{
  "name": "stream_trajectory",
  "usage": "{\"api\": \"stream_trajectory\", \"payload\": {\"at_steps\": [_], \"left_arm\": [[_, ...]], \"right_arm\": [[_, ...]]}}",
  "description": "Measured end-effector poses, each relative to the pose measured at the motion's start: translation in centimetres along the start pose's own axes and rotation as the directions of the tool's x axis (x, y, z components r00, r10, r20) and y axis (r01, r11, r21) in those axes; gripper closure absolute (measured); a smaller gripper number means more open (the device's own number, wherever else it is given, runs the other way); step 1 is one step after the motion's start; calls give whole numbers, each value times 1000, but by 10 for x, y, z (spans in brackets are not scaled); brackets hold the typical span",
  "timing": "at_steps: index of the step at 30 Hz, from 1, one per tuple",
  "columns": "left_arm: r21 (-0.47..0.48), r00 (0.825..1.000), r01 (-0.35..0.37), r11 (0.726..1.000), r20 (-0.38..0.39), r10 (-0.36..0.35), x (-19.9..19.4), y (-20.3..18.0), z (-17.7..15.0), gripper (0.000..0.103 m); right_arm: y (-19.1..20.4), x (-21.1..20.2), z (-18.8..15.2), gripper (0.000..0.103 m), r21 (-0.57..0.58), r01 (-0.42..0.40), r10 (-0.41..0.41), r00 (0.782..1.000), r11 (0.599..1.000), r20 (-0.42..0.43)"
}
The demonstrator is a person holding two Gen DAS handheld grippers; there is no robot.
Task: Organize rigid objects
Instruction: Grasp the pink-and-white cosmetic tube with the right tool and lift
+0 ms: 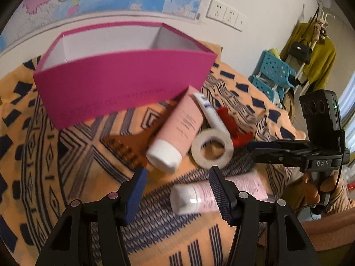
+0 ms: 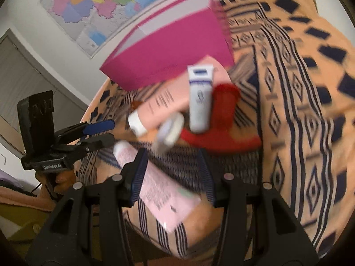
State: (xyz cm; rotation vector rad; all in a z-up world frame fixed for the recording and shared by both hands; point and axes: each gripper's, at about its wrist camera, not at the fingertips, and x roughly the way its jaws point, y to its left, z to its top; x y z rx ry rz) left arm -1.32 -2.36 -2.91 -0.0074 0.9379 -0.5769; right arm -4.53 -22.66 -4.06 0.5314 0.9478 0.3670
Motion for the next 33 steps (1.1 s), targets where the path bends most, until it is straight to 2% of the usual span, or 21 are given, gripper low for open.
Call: {"api": "stream_trajectory", "payload": {"at_steps": [6, 15, 23, 33], "left_arm": [[-10, 999, 8, 1000, -47, -9, 5, -3, -17, 44], [-6, 997, 29, 1000, -76, -29, 11, -10, -23, 45], [-25, 996, 29, 999, -84, -31, 9, -6, -30, 46], [-81, 997, -33, 996, -68, 27, -4, 19, -39, 46]], "right_arm": [[-12, -7, -22, 54, 53, 8, -6, 999, 999, -31], [-3, -8, -45, 54, 77, -41, 46, 996, 996, -76], [3, 3, -42, 52, 97, -71, 75, 996, 993, -40], [27, 27, -27, 48, 54, -114, 116, 993, 992, -34]]}}
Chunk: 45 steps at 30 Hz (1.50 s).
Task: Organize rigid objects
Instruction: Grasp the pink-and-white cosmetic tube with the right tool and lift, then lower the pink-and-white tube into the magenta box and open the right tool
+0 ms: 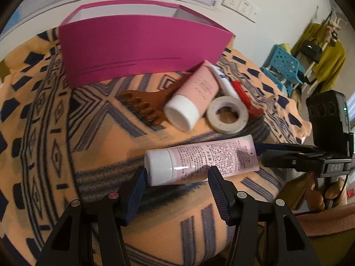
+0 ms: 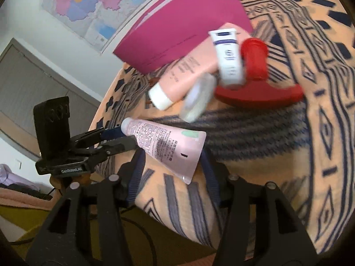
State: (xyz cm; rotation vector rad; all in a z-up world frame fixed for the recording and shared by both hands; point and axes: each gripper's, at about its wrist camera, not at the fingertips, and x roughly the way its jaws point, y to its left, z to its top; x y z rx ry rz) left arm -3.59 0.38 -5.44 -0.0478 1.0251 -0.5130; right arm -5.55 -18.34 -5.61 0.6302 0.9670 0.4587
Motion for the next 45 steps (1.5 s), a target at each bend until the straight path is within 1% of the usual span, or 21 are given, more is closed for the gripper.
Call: {"api": "stream_trajectory", "payload": {"at_steps": [7, 14, 17, 18, 20, 24, 29, 33, 34, 35, 36, 37, 40, 45], "left_arm": [[-54, 1000, -11, 998, 20, 13, -9, 19, -5, 44], [-67, 999, -27, 997, 35, 29, -16, 22, -5, 44], [-74, 998, 57, 996, 45, -53, -19, 17, -2, 43], [-64, 997, 58, 996, 52, -55, -20, 14, -1, 43], [-44, 998, 30, 999, 63, -27, -20, 8, 3, 43], [-70, 999, 34, 997, 39, -31, -12, 13, 3, 44], [-60, 999, 28, 998, 23, -26, -5, 10, 2, 44], [-56, 999, 25, 998, 21, -24, -4, 11, 2, 44], [-52, 1000, 23, 998, 22, -22, -4, 10, 3, 44], [-47, 1000, 20, 999, 23, -19, -4, 9, 3, 44], [-42, 1000, 16, 999, 20, -15, -3, 9, 3, 44], [-39, 1000, 14, 999, 18, -13, -2, 8, 3, 44], [-27, 1000, 3, 1000, 20, -2, -2, 5, 4, 44], [-13, 999, -11, 1000, 30, 11, -7, 3, 3, 44]], "right_arm": [[15, 14, 8, 48, -52, -13, 13, 1000, 999, -10], [28, 16, 12, 48, -111, -17, 17, 1000, 994, -2], [34, 18, 15, 48, -123, -43, 43, 999, 992, -7], [37, 20, 16, 48, -135, -42, 41, 999, 990, -8], [40, 22, 17, 48, -153, -18, 18, 1000, 988, -1], [33, 25, 20, 54, -131, -21, 20, 1000, 991, -8], [22, 25, 15, 54, -97, -4, 1, 999, 995, -32], [9, 23, 8, 54, -57, 26, -28, 999, 998, -45], [6, 22, 6, 56, -48, 26, -28, 999, 999, -44], [5, 20, 5, 63, -42, 23, -25, 999, 999, -42], [3, 19, 4, 67, -41, 27, -29, 999, 999, -44], [2, 18, 3, 68, -41, 31, -33, 999, 999, -43], [1, 17, 1, 70, -41, 32, -34, 999, 999, -37], [14, 14, 5, 71, -96, 54, -57, 998, 994, -24]]}}
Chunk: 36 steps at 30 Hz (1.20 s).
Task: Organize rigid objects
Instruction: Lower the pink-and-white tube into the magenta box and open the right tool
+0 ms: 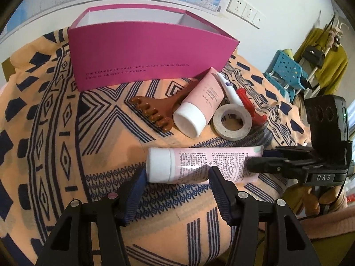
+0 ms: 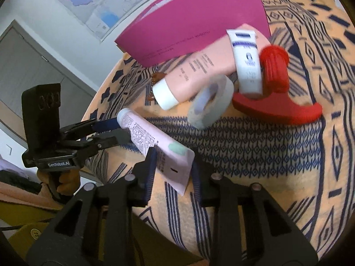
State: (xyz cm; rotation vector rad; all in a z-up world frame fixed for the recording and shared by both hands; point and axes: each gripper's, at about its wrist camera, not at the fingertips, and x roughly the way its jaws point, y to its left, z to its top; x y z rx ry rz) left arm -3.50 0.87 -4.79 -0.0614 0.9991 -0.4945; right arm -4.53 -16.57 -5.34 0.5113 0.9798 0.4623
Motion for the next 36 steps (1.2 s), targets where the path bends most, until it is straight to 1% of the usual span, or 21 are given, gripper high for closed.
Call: {"api": "stream_trajectory", "payload": {"at_steps": [5, 8, 11, 13, 16, 19, 21, 24, 28, 32, 36], "left_arm": [[-2, 999, 6, 1000, 48, -6, -17, -1, 9, 44], [10, 997, 6, 1000, 79, -7, -25, -3, 20, 44], [36, 994, -8, 999, 110, 4, -31, -8, 40, 44], [68, 989, -37, 997, 148, 27, -34, -15, 57, 44], [92, 978, -70, 993, 203, 50, -38, -20, 82, 44], [93, 972, -74, 993, 229, 51, -37, -20, 108, 44], [99, 967, -97, 990, 243, 71, -33, -21, 123, 44], [97, 964, -118, 988, 248, 91, -26, -19, 142, 44], [98, 965, -132, 986, 239, 105, -14, -14, 160, 44], [83, 973, -127, 989, 202, 108, 4, -7, 172, 44], [75, 977, -135, 988, 176, 120, 18, -5, 178, 44]], "right_arm": [[14, -12, 14, 72, -65, 1, 2, 999, 998, 44], [20, -24, 33, 72, -108, 4, 6, 996, 994, 94], [24, -37, 56, 72, -148, 17, 5, 989, 989, 150], [25, -45, 70, 72, -172, 27, 5, 982, 985, 187], [25, -55, 94, 72, -194, 42, 5, 971, 980, 239], [21, -61, 120, 72, -200, 44, 14, 960, 979, 280], [13, -63, 137, 72, -196, 34, 25, 957, 980, 288], [1, -60, 159, 72, -174, 13, 38, 957, 985, 288], [-11, -53, 185, 72, -164, 16, 32, 958, 986, 284], [-21, -45, 198, 72, -151, 38, 5, 962, 988, 274], [-32, -36, 208, 72, -132, 50, -15, 966, 990, 259]]}}
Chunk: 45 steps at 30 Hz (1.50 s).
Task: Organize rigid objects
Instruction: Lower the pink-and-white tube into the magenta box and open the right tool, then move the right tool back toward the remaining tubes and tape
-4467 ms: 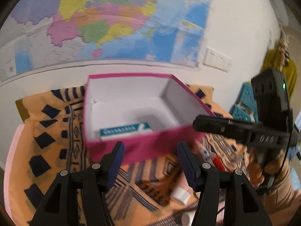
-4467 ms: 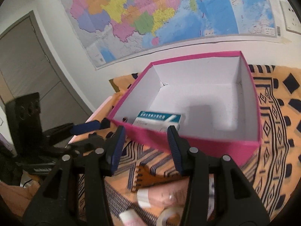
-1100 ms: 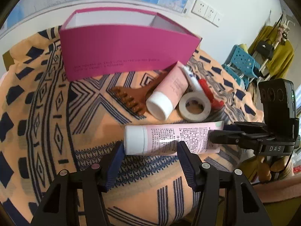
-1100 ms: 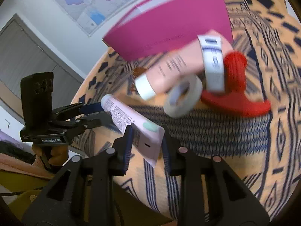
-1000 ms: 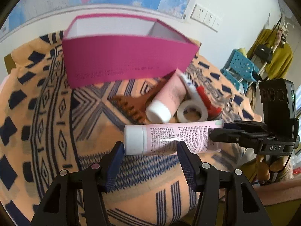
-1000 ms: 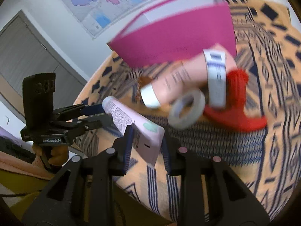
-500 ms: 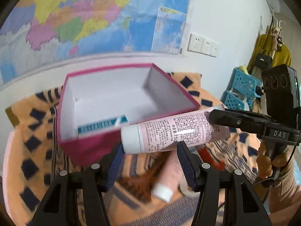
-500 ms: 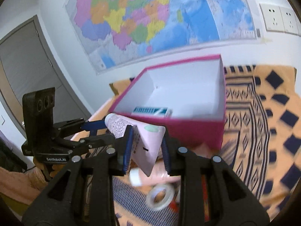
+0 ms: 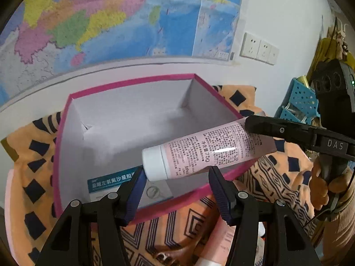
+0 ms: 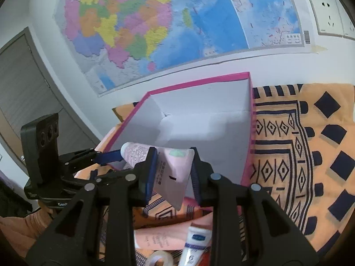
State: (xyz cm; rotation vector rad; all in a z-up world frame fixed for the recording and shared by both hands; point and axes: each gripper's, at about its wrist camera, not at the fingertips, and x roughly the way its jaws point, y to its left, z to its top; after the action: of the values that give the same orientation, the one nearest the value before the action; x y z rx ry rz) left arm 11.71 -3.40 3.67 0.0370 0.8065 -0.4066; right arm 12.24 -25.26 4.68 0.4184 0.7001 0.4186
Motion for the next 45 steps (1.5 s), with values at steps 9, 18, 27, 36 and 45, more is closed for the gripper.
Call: {"api": "stream_trajectory", "payload": {"at_steps": [9, 18, 27, 36, 45], "left_arm": [[-12, 999, 6, 1000, -43, -6, 24, 2, 2, 45], [-16, 1000, 18, 1000, -2, -18, 8, 3, -6, 45], [-7, 993, 60, 998, 100, -59, -37, 1, -29, 43], [-9, 991, 103, 995, 86, -102, -50, -9, -65, 43], [-23, 994, 103, 994, -36, -104, -18, -21, -102, 43]], "right_arm": [[-13, 23, 3, 66, -20, 116, -117, 992, 993, -41], [-18, 15, -2, 63, -13, 184, -184, 983, 983, -6], [5, -9, -24, 62, -26, 105, -105, 994, 994, 6], [24, -27, -64, 62, -18, 28, -29, 999, 999, -27], [21, -14, -110, 62, 35, 31, -26, 990, 999, -136]]}}
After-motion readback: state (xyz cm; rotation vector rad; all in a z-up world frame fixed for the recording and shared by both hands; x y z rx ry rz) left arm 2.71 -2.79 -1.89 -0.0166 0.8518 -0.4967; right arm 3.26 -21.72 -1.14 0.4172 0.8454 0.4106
